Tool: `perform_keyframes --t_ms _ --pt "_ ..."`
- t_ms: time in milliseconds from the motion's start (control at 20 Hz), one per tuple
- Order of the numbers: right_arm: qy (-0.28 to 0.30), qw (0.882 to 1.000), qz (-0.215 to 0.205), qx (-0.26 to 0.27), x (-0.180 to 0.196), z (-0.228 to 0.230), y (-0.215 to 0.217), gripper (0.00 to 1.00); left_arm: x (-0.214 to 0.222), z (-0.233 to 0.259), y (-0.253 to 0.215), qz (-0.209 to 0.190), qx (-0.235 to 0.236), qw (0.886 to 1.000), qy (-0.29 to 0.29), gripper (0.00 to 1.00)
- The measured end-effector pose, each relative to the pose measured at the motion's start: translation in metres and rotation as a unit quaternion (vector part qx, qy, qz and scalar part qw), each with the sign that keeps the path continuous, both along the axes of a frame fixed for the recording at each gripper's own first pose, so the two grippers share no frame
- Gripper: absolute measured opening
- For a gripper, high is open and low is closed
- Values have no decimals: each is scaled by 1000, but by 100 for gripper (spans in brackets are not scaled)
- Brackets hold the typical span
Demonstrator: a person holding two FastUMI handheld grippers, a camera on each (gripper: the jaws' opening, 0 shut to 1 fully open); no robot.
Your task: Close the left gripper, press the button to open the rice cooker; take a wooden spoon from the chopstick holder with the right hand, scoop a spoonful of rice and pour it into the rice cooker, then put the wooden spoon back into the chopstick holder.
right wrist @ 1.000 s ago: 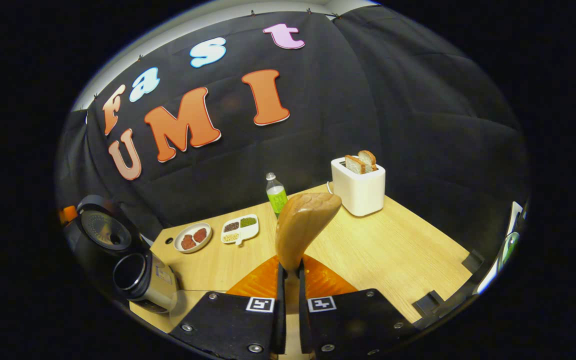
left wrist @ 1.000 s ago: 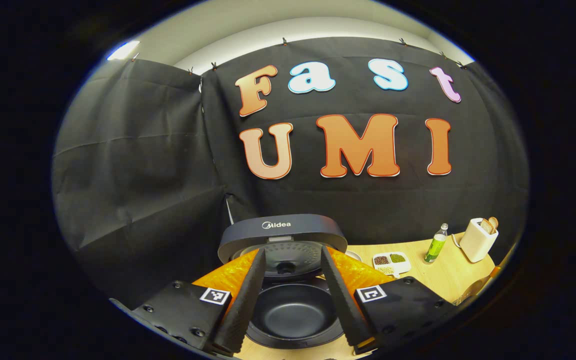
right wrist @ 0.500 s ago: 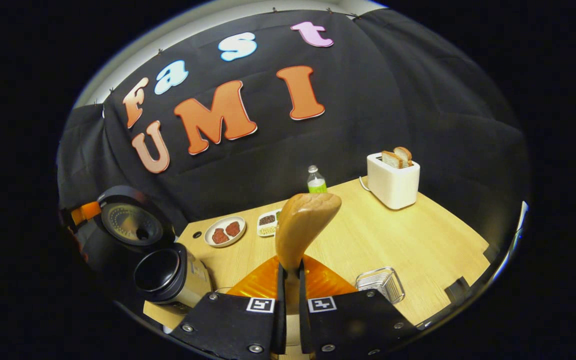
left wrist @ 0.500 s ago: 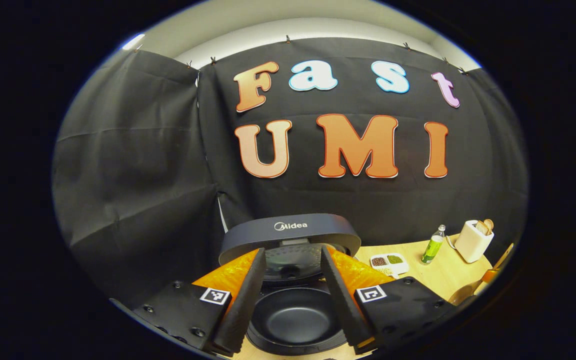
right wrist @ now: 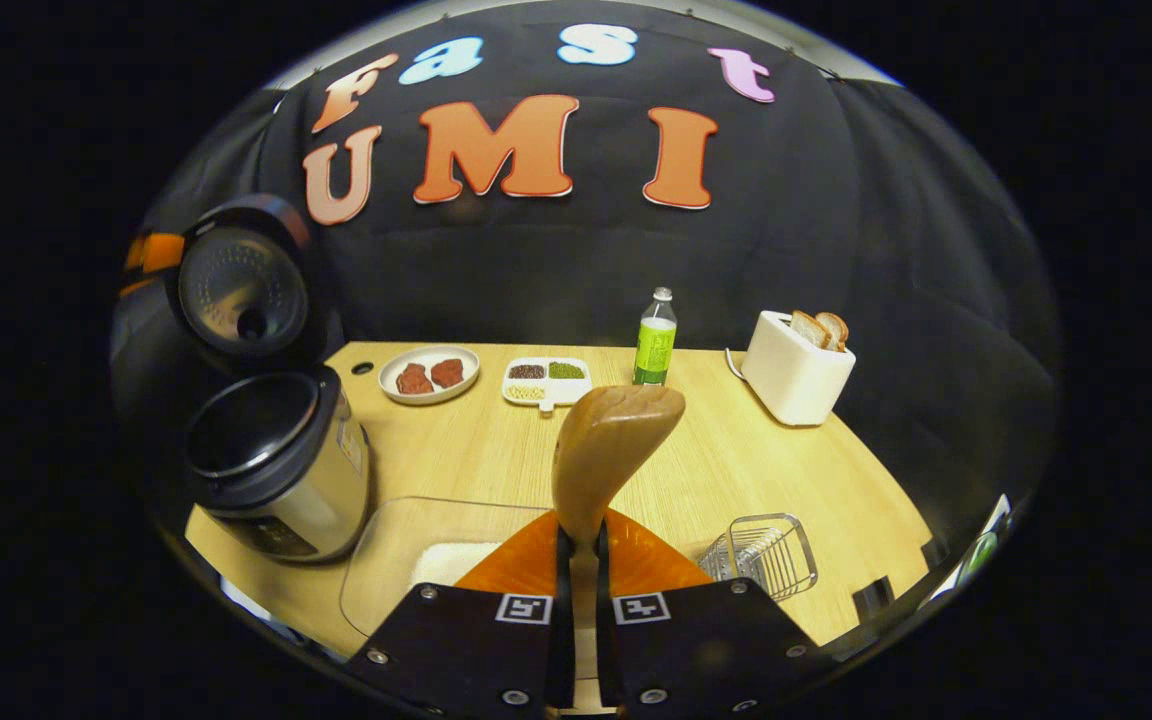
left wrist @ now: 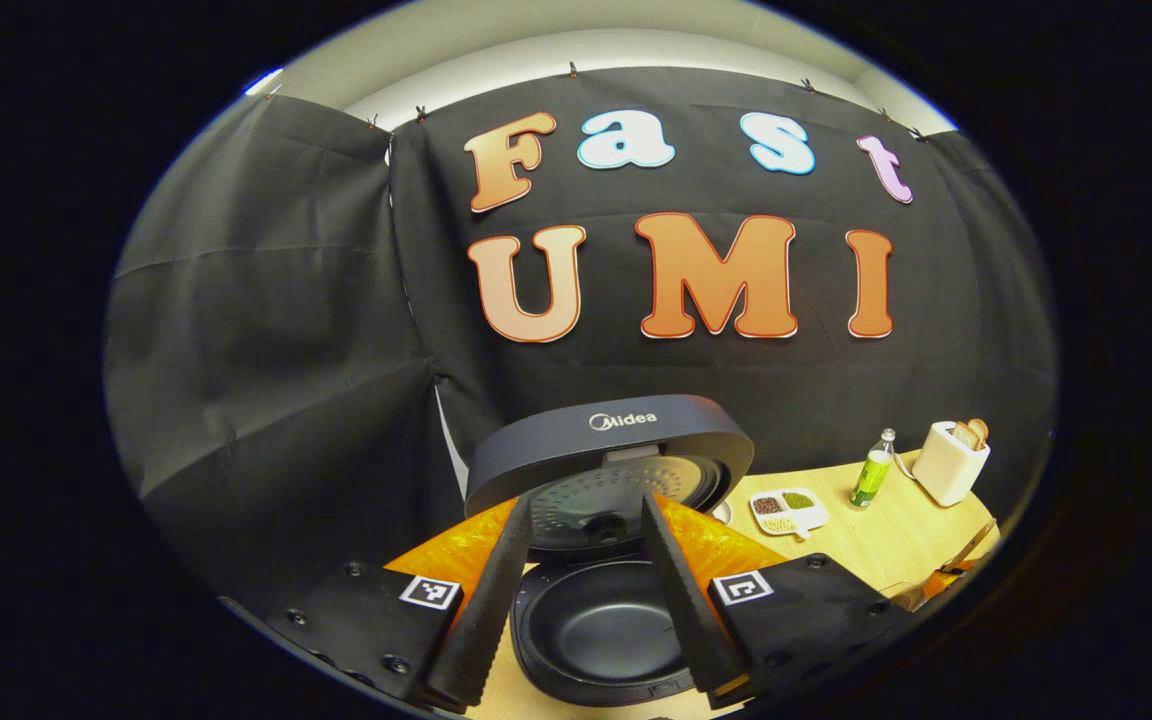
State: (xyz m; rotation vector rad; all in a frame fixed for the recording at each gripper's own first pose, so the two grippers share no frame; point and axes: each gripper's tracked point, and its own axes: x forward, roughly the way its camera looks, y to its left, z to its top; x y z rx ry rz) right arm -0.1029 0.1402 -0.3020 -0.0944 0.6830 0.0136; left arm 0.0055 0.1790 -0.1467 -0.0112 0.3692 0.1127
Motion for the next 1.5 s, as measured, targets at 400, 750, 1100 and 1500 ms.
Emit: perform_keyframes --t_ms 400,750,1100,1500 --pt "-4 999 -5 -35 -16 -34 11 8 -8 -6 11 -14 14 1000 9 77" --pt "-1 998 -57 29 -18 -56 14 8 -14 -15 19 -9 18 999 26 77" --pt "11 992 -104 70 -15 -61 8 8 -16 -16 15 -6 16 999 31 77" --pt "52 971 -158 174 -17 -67 27 8 -16 -18 18 -5 18 999 37 77"
